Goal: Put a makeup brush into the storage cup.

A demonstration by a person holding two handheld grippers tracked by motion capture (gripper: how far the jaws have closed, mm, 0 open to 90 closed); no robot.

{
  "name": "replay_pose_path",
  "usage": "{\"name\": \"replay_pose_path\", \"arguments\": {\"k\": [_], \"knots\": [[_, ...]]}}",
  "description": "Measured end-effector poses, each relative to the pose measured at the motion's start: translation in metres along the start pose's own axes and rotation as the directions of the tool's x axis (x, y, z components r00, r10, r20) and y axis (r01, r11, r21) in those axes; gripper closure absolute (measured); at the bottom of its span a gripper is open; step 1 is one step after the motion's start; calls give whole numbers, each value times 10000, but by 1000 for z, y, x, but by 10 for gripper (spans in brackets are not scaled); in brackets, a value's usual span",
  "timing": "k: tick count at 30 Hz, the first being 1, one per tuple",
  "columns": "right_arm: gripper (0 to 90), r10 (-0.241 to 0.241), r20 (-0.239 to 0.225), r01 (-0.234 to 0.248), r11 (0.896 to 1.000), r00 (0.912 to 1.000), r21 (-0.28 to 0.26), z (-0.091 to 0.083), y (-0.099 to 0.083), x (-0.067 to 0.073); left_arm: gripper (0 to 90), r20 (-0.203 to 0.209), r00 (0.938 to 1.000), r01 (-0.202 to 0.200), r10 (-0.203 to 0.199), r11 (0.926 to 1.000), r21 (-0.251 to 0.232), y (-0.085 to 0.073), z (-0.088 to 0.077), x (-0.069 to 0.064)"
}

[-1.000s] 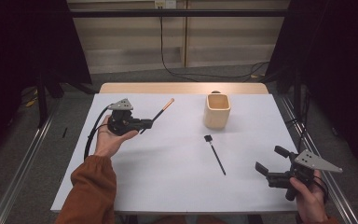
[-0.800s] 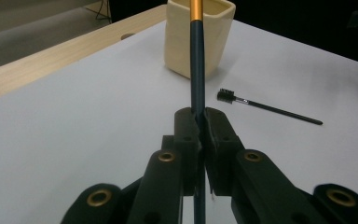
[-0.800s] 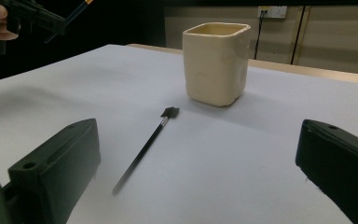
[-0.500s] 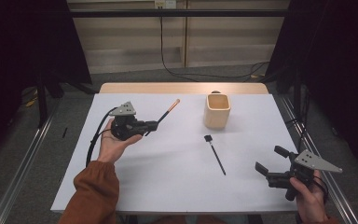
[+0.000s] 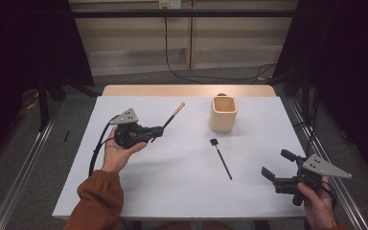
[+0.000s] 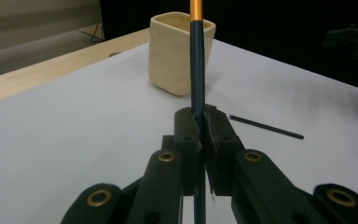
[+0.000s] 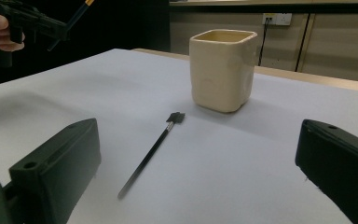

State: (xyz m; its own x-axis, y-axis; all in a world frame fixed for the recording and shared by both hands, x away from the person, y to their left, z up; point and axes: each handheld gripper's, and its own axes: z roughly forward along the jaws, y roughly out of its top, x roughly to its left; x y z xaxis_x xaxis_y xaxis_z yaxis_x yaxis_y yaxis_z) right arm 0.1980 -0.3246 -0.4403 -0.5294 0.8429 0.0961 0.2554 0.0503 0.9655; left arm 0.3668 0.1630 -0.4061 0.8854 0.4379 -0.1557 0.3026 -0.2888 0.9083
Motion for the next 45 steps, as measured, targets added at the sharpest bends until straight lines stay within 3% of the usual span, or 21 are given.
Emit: {"name": "replay_pose_path", "arguments": {"k": [12, 20, 21, 28, 32, 40, 41, 44, 45], "knots": [[17, 15, -637, -19, 10000, 9980, -52, 8, 5, 4, 847, 133, 9998, -170, 177, 9987, -478, 3, -2, -13], [0, -149, -839, 140, 9998, 9964, -120, 18, 12, 6, 847, 183, 9997, -135, 146, 9983, -573, 5, -1, -20], [0, -33, -944, 7, 9996, 9955, -282, 22, 14, 8, 847, 211, 9997, -141, 154, 9980, -613, 5, 0, -21], [0, -297, -1334, 263, 9993, 9906, -271, 31, 19, 10, 847, 122, 9999, -41, 48, 9981, -612, 6, 2, -25], [2, -161, -1404, 113, 9993, 9900, -348, 35, 23, 9, 847, 212, 9997, -102, 115, 9980, -629, 8, 6, -28], [3, -351, -2289, 412, 9989, 9728, 220, 59, 38, 19, 847, 510, 9985, -148, 181, 9978, -649, 12, 10, -34], [3, -319, -2542, 403, 9988, 9666, 280, 65, 41, 23, 848, 586, 9981, -125, 163, 9978, -653, 12, 11, -36], [2, -473, -2700, 587, 9977, 9617, 343, 70, 44, 27, 847, 626, 9979, -128, 171, 9977, -672, 12, 11, -37], [3, -468, -2879, 616, 9972, 9565, 424, 76, 47, 29, 848, 665, 9976, -148, 192, 9977, -655, 12, 12, -39]]}}
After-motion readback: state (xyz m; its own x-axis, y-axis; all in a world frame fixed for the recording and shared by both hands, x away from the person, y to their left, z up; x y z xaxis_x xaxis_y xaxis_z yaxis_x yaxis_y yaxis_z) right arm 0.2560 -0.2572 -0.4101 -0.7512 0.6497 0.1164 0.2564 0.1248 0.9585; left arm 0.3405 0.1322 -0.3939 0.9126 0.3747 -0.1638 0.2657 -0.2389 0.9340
